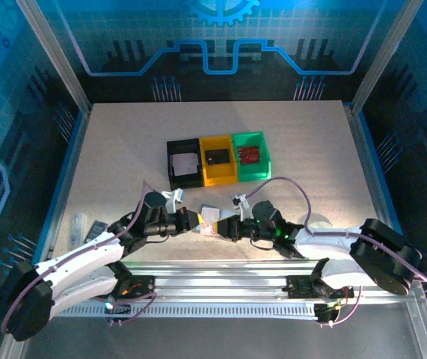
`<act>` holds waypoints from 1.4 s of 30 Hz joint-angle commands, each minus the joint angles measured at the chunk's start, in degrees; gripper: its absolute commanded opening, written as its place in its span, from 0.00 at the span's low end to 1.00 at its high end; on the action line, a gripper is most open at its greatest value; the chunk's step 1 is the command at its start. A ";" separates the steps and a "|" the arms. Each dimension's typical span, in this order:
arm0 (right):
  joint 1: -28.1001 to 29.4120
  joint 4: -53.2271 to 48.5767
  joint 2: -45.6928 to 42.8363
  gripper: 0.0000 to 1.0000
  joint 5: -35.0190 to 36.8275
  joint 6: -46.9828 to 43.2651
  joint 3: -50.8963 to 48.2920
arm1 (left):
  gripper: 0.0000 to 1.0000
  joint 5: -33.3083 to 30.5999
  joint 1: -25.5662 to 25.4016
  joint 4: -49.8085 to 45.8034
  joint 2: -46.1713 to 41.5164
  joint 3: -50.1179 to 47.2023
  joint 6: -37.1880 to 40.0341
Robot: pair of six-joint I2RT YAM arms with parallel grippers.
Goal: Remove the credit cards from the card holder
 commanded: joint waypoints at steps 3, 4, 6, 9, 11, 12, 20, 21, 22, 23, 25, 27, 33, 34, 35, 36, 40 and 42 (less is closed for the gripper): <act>1.13 6.11 -0.72 0.19 -1.74 0.02 -0.35 | 0.00 -0.24 -0.49 1.04 -0.72 -0.78 0.00; 1.22 6.20 -0.71 0.17 -1.61 -0.01 -0.37 | 0.00 -0.29 -0.49 1.03 -0.76 -0.78 -0.04; 1.34 6.46 -0.84 0.15 -1.65 -0.02 -0.33 | 0.00 -0.33 -0.49 1.06 -0.76 -0.85 0.01; 1.45 6.56 -0.91 0.11 -1.52 0.02 -0.38 | 0.00 -0.48 -0.47 0.91 -0.76 -0.89 0.11; 1.40 6.88 -0.94 0.08 -1.59 0.09 -0.52 | 0.00 -0.51 -0.49 0.90 -0.76 -0.89 0.16; 1.54 7.06 -0.90 0.06 -1.61 0.12 -0.55 | 0.00 -0.51 -0.49 0.90 -0.80 -0.79 0.16; 1.44 5.46 -1.69 0.00 -1.45 -0.03 -0.76 | 0.01 -1.01 -0.39 -3.27 -2.07 0.97 2.58; 1.35 4.74 -2.13 0.00 -1.39 -0.45 -0.74 | 0.05 -1.25 -0.33 -4.88 -2.67 1.61 3.48; 1.27 3.72 -2.60 0.00 -1.27 -0.80 -0.78 | 0.10 -1.52 -0.31 -6.52 -3.40 2.31 4.56; 1.09 2.81 -3.15 0.00 -1.17 -1.11 -0.83 | 0.13 -1.69 -0.23 -8.17 -3.88 2.97 5.79; 0.47 0.81 -4.28 0.00 -1.48 -1.92 -0.99 | 0.26 -1.30 0.44 -12.62 -4.45 4.80 8.63; -0.58 -1.70 -5.42 0.00 -2.78 -2.84 -0.95 | 0.40 0.05 1.26 -16.41 -4.76 6.63 11.22; -4.99 -11.84 -9.53 0.00 -12.14 -7.59 0.45 | 0.62 2.35 2.87 -29.13 -5.81 12.14 16.77; -5.28 -14.12 -10.40 0.00 -13.46 -8.63 0.92 | 0.63 3.54 2.90 -28.86 -5.69 12.15 16.19; -5.56 -15.87 -11.14 0.00 -14.42 -9.56 1.31 | 0.64 4.14 2.85 -29.52 -5.37 12.68 16.13; -5.76 -17.59 -11.98 0.00 -15.46 -10.41 1.66 | 0.65 4.41 2.85 -30.74 -4.87 13.62 16.40; -6.73 -21.02 -14.29 0.00 -20.44 -12.41 2.44 | 0.67 5.89 2.85 -33.02 -3.48 16.55 16.87; -7.26 -20.63 -14.41 0.00 -23.50 -12.52 2.49 | 0.67 7.59 2.87 -32.43 -2.42 17.55 17.04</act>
